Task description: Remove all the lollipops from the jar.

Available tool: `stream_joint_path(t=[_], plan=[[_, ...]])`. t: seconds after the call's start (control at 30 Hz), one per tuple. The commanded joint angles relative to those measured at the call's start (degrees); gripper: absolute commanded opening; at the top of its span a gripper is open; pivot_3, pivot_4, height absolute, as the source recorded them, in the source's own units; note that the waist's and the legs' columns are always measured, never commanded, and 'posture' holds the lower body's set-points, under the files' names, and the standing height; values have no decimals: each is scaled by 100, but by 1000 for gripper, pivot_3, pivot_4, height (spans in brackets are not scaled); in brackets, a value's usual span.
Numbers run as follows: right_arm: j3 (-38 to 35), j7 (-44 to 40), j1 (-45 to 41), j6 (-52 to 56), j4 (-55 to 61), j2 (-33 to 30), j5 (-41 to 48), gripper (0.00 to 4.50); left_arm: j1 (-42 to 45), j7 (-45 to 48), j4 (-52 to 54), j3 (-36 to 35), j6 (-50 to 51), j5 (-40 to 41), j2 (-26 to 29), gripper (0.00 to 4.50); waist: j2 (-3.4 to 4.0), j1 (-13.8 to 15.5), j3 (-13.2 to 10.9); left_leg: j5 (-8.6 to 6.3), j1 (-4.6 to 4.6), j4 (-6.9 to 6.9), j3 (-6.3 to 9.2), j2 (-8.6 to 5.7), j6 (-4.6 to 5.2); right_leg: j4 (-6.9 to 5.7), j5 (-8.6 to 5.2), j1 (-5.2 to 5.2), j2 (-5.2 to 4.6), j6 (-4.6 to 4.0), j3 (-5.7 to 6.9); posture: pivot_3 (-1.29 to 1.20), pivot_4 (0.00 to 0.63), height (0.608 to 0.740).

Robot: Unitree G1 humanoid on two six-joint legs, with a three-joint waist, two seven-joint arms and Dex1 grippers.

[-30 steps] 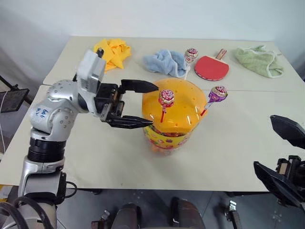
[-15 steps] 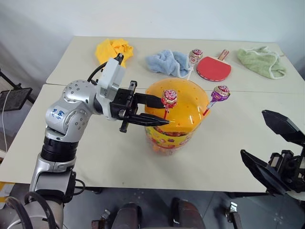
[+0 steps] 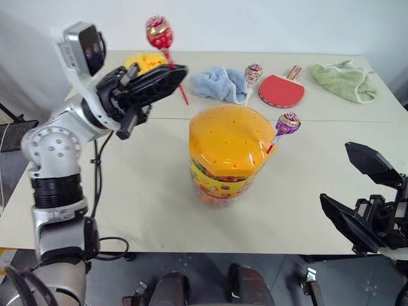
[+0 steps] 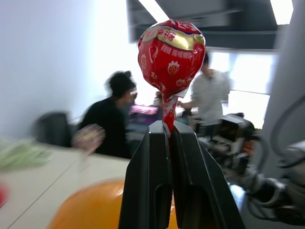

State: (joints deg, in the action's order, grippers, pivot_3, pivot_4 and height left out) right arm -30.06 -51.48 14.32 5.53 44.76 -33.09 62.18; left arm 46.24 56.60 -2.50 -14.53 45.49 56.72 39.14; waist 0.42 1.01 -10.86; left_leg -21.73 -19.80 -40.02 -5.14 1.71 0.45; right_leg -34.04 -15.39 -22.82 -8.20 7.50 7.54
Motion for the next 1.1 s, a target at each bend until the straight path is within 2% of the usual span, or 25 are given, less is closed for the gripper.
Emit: stream_joint_path(t=[0.03, 0.1, 0.2, 0.27, 0.33, 0.5, 0.53, 0.63, 0.73, 0.8, 0.9, 0.97, 1.07, 1.1], plan=[[-34, -416, -70, 50, -43, -282, 89, 4500, -682, -345, -282, -35, -157, -1134, 924, 48, -1, -7, 0, -1, 3, 3, -7, 1, -1, 0, 0, 0, 1, 0, 0, 0, 150, 740], [127, -837, -140, 105, -96, -489, 4, 4500, -1469, -471, -428, -163, -121, -1588, 1480, 48, 0, -32, 0, -3, 3, 8, -9, 4, -4, 2, 0, -3, 6, 0, -1, 0, 150, 740], [458, -1227, -287, 307, -153, -715, 118, 4500, -2680, -491, -420, -399, 436, -1819, 2178, 48, -11, -40, 2, -9, 0, 18, -17, 10, -7, 1, 0, -22, 9, -1, -9, 0, 150, 740], [641, -1590, -307, 368, -212, -828, 46, 4500, -3350, -453, -251, -417, 501, -2078, 2503, 48, -33, 7, 2, -10, -39, 6, -17, 12, -7, -13, 0, -63, 9, -1, -10, 0, 150, 740], [825, -1888, -319, 365, -315, -873, -132, 4500, -3752, -531, -147, -483, 471, -2262, 2624, 48, -42, 83, 2, -10, -51, 1, -14, 11, -8, -17, 0, -75, 8, -1, -10, 0, 150, 740], [1142, -2234, -399, 344, -700, -863, -491, 4500, -4278, -677, 208, -781, 802, -2192, 2474, 48, -52, 149, 8, -13, -49, -6, -26, 10, -3, -8, -2, -69, 7, -5, -21, 0, 150, 740], [1141, -2222, -376, 398, -778, -883, -512, 4500, -4379, -670, 305, -809, 818, -2208, 2468, 263, -52, 146, 8, -13, -47, -5, -30, 10, -3, -10, -2, -70, 7, -5, -23, 0, 150, 740], [1063, -2123, -301, 494, -918, -921, -595, 4500, -4531, -689, 289, -941, 735, -2329, 2464, 953, -52, 100, 8, -14, -44, -3, -36, 12, -5, -24, -2, -78, 8, -5, -25, 0, 150, 740], [728, -957, -257, 1001, -1111, -1191, -1298, 4500, -4379, -349, -308, -1272, 36, -2455, 2567, 1893, -52, 52, 9, -15, -42, -3, -39, 12, -8, -40, -3, -85, 8, -6, -24, 0, 150, 740], [620, -529, -324, 1315, -1141, -1189, -1025, 4500, -4185, 395, -439, -1631, -427, -2053, 2458, 2482, -55, 36, 10, -15, -43, -4, -47, 13, -8, -39, -4, -88, 6, -9, -25, 0, 150, 740], [467, -375, -494, 1473, -1122, -1050, -478, 4500, -3893, 1288, -453, -1919, -1472, -1762, 2112, 2482, -55, 38, 11, -16, -42, -4, -53, 17, -10, -43, -7, -92, 6, -13, -22, 0, 150, 740], [355, -194, -605, 1570, -1127, -1013, -277, 4500, -3676, 1346, -193, -1887, -1740, -1675, 1870, 2482, -54, 42, 11, -16, -41, -4, -55, 17, -11, -44, -7, -91, 6, -13, -23, 0, 150, 740], [331, 409, -1101, 1568, -1170, -807, -133, 4500, -3165, 1091, 595, -1907, -1090, -569, 1283, 2482, -57, 41, 12, -16, -41, -9, -54, 15, -11, -51, -5, -90, 4, -10, -24, 0, 150, 740], [365, 510, -1235, 1592, -1182, -784, -141, 4500, -3065, 1008, 891, -1827, -893, -269, 1132, 2657, -58, 35, 13, -16, -42, -14, -53, 15, -11, -55, -4, -90, 4, -9, -25, 0, 150, 740]])
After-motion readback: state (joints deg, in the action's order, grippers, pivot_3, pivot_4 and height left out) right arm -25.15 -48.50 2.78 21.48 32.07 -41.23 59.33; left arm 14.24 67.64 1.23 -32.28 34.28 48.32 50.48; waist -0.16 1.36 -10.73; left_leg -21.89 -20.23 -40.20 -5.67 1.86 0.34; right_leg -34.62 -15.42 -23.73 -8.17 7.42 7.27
